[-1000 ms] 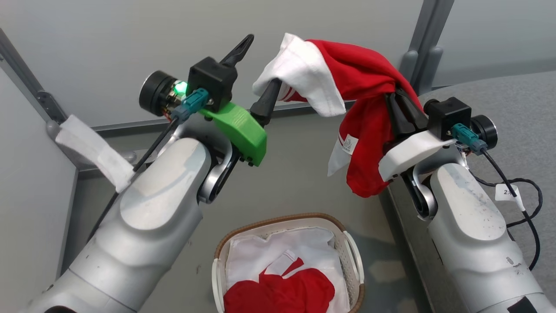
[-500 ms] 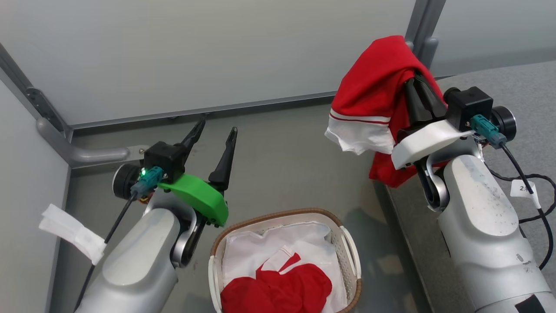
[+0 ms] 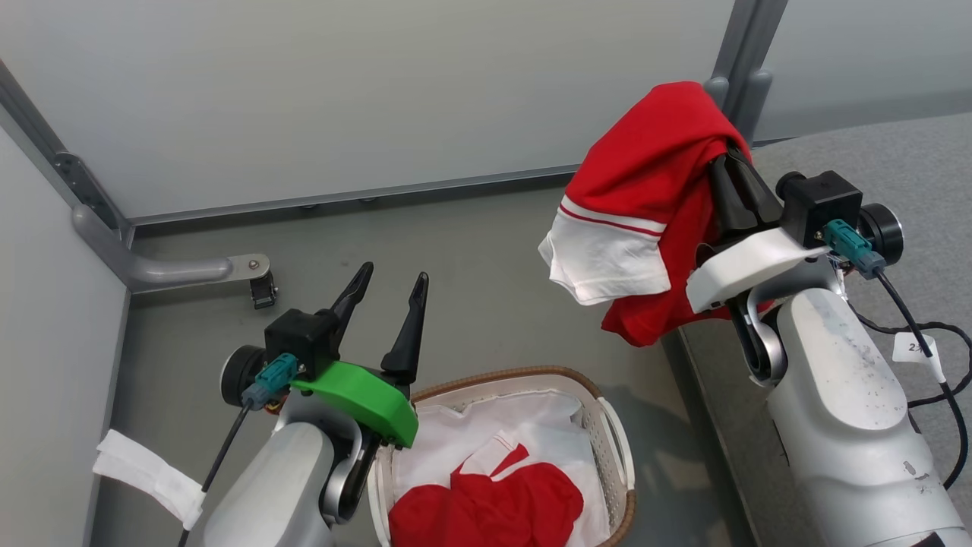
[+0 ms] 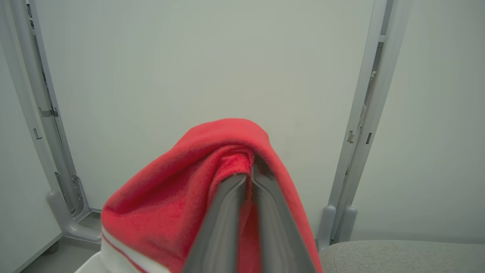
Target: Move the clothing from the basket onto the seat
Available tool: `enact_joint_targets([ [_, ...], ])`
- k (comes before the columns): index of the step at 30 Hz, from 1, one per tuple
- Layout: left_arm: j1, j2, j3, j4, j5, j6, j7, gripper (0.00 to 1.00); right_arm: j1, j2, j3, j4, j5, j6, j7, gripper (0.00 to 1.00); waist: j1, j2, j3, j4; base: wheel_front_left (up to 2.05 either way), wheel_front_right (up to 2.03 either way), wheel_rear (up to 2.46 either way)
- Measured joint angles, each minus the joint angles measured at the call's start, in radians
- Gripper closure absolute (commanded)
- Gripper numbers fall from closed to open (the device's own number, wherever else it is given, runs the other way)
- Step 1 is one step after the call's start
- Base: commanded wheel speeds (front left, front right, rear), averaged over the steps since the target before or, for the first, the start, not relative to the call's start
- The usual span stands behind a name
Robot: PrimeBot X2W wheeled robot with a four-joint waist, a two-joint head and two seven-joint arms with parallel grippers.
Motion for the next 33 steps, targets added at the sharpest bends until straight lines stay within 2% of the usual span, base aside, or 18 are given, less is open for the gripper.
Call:
enact_joint_targets([
  [6,0.028,-0.027,0.032,-0.013,0.04,-0.013,0.0,0.0,0.005,0.001,0.013,-0.005,0.009,0.0,0.0,1.0,0.0,0.0,0.001,-0.011,0.0,0.0,0.0],
  [12,0.041,-0.04,0.054,-0.033,0.076,-0.025,-0.002,0.0,0.009,0.001,0.006,-0.012,-0.001,0.0,0.0,1.0,0.0,0.0,0.015,-0.059,0.0,0.0,0.0],
  [28,0.001,-0.054,0.051,-0.027,0.155,-0.056,-0.002,0.0,0.013,-0.001,-0.122,-0.034,-0.029,0.0,0.0,1.0,0.0,0.0001,0.105,-0.313,0.0,0.0,0.0],
  [33,-0.027,-0.048,0.038,-0.019,0.17,-0.058,-0.002,0.0,0.011,-0.002,-0.165,-0.04,-0.025,0.0,0.0,1.0,0.0,0.0,0.161,-0.367,0.0,0.0,0.0],
])
